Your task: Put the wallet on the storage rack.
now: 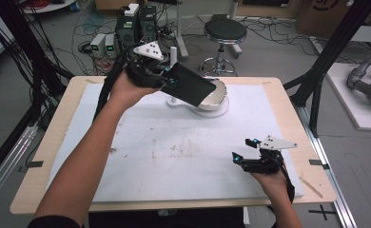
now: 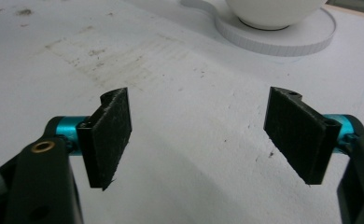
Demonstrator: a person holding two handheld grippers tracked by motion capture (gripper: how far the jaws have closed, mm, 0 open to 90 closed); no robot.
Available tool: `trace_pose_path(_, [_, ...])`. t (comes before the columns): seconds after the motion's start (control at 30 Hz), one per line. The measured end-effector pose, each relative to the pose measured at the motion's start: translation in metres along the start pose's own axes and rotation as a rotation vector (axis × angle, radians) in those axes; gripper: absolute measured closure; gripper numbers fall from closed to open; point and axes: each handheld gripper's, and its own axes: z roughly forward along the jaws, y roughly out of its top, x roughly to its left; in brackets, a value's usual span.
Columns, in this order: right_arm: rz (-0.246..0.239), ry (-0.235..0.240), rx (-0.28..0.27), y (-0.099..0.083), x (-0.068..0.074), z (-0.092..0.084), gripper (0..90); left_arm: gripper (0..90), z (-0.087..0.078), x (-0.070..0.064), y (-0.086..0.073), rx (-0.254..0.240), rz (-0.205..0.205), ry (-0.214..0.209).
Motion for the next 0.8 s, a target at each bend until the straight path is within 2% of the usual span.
trace_pose_path(0.2, [0.001,0.01,0.018,0.0,-0.001,0.004,20.5,75.7,0.025,0.016,0.013,0.023,-0.013,0.024])
trace_pose_path(0.3, [0.005,0.019,0.029,-0.001,-0.001,0.006,20.5,75.7,0.04,0.022,0.013,0.032,-0.023,0.018])
trace_pose_path(0.4, [0.0,0.023,0.028,0.0,-0.001,0.006,20.5,75.7,0.055,0.027,0.012,0.063,-0.029,0.02])
trace_pose_path(0.6, [0.003,0.028,0.028,0.0,0.0,0.008,20.5,75.7,0.084,0.029,0.01,0.133,-0.044,0.04])
trace_pose_path(0.8, [-0.011,0.043,0.034,0.001,0.001,0.011,20.5,75.6,0.109,0.026,0.01,0.17,-0.054,0.044])
